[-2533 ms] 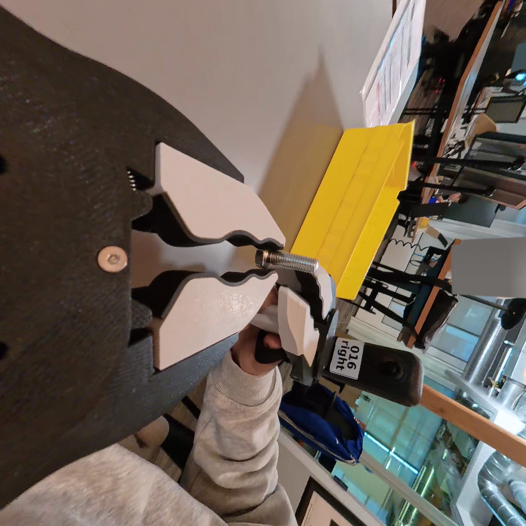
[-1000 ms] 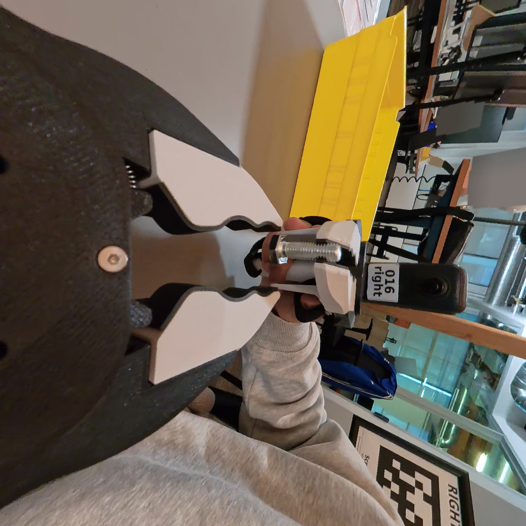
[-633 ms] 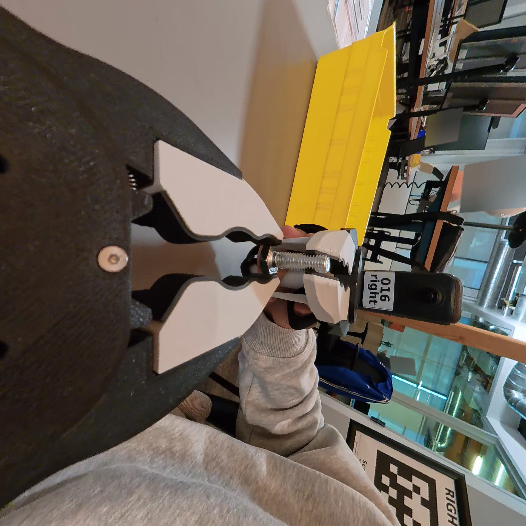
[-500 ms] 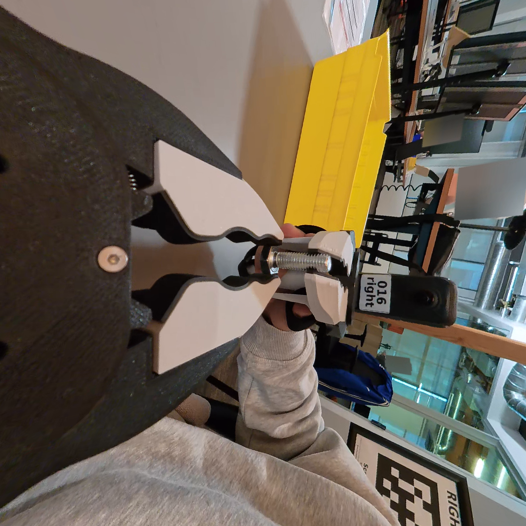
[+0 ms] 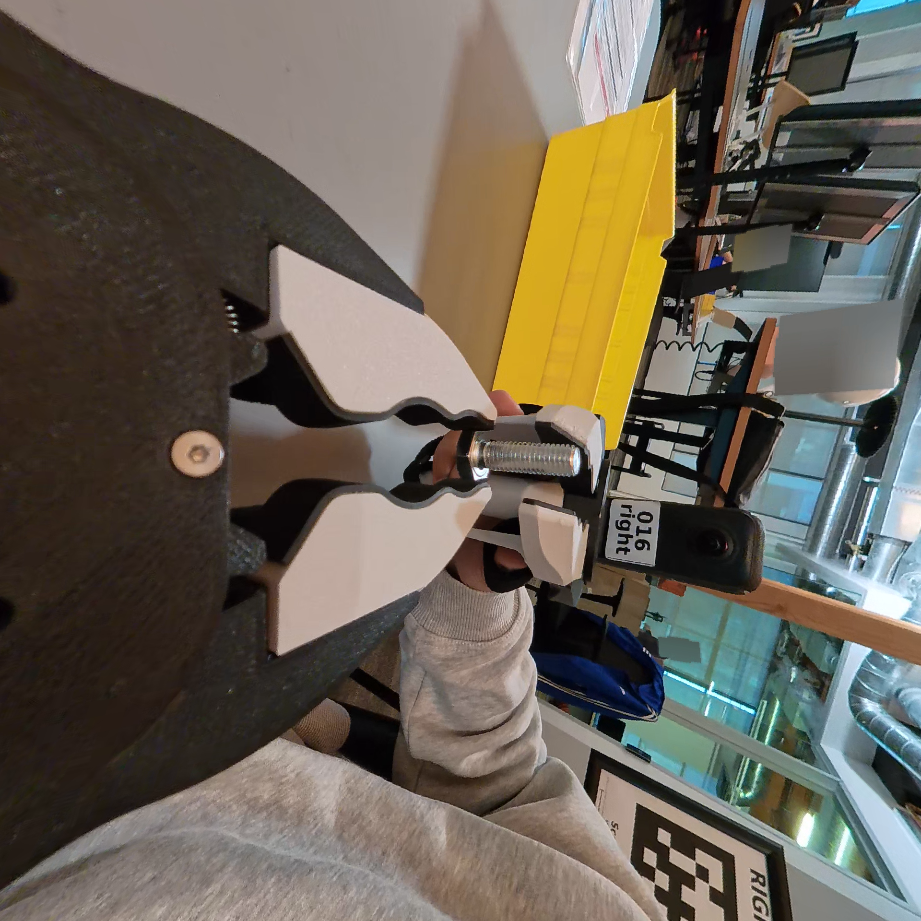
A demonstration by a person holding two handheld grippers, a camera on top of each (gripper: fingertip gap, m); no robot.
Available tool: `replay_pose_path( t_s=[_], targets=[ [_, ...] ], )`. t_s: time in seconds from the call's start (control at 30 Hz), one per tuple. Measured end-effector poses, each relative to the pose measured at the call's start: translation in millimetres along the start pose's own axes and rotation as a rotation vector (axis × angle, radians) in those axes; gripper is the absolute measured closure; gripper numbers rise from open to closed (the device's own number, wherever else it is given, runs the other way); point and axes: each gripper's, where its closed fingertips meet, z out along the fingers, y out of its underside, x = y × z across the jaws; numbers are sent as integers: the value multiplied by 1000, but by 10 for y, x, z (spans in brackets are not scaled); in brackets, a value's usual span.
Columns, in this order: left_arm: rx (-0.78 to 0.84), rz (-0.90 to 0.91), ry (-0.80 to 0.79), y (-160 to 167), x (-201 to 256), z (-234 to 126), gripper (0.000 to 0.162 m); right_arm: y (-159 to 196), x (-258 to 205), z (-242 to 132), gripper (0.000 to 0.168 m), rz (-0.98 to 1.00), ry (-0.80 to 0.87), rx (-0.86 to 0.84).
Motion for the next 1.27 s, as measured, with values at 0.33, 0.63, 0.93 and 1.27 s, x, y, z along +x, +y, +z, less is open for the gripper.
replay_pose_path(
  t_s=[0.33,0.63,0.93,1.27],
  targets=[
    [-18,-3,9,29,18,17,143,33,-32,31,150,-14,-6,-14],
    [-19,-5,8,32,15,19,143,31,-18,29,157,-18,8,-13],
    [3,-1,-74,-142,-124,-110,143,-7,50,0,146,7,43,8],
    [-214,160,-1007,-1179,-874,-3270,142,141,-2,15,143,120,18,-20]
  ],
)
